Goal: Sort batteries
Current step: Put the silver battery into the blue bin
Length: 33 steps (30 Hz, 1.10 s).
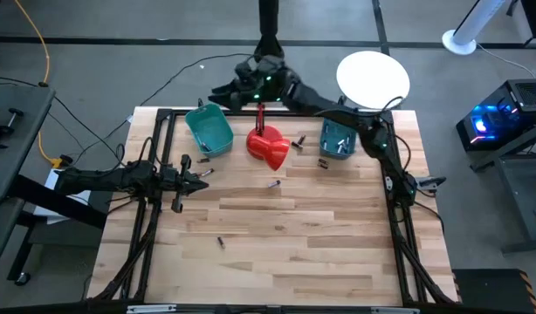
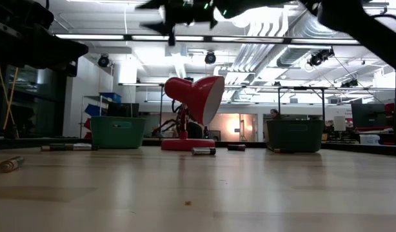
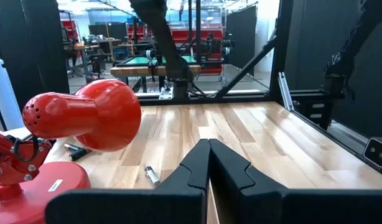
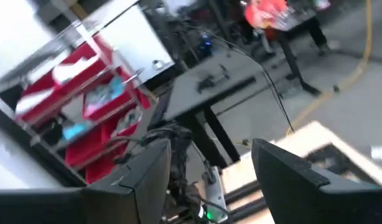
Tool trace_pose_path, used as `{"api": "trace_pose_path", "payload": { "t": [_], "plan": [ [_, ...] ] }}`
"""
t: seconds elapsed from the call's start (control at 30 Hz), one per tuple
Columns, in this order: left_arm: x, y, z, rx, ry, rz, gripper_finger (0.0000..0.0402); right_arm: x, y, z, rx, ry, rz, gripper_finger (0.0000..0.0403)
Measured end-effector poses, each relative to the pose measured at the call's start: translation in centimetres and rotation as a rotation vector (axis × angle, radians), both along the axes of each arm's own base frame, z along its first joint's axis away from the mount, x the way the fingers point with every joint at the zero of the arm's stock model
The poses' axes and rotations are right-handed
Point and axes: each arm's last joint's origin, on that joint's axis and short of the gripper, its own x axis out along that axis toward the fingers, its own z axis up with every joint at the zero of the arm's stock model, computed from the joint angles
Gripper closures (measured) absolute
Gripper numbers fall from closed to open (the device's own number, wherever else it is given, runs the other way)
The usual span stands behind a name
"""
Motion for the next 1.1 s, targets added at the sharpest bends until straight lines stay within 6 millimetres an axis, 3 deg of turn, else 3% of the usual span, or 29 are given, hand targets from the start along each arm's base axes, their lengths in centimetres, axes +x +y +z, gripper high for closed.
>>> {"api": "trace_pose_path", "payload": {
  "t": [0.13, 0.4, 0.6, 0.73, 0.8, 0.9, 1.0, 1.1],
  "plan": [
    [0.0, 0.2, 0.1, 0.009, -0.006, 0.074, 0.0402, -2.4, 1.9, 3.0, -0.111, 0.062, 0.011, 0.0183],
    [0.0, 0.5, 0.8, 0.019, -0.08, 0.154, 0.0401, -6.1, 6.5, 6.7, -0.166, 0.198, -0.068, 0.0183],
    [-1.1, 1.3, 6.1, -0.404, -0.535, 0.315, 0.0402, -8.2, 9.8, 8.9, -0.204, 0.232, -0.179, 0.0183],
    [-0.9, 1.7, 10.8, -0.318, -0.55, 0.365, 0.0402, -9.5, 11.2, 9.7, -0.256, 0.274, -0.23, 0.0183],
    [0.3, 1.5, 13.1, -0.197, -0.435, 0.301, 0.0401, -10.1, 11.5, 9.2, -0.267, 0.353, -0.241, 0.0183],
    [2.9, 1.6, 14.7, -0.023, -0.051, 0.249, 0.0401, -10.9, 11.8, 7.8, -0.26, 0.526, -0.216, 0.0183],
    [4.9, 2.2, 14.0, -0.012, 0.382, 0.331, 0.0402, -11.7, 12.2, 6.0, -0.235, 0.723, -0.184, 0.0183],
    [6.0, 2.8, 11.7, -0.146, 0.698, 0.472, 0.0402, -12.0, 13.1, 4.3, -0.228, 0.864, -0.146, 0.0183]
  ]
}}
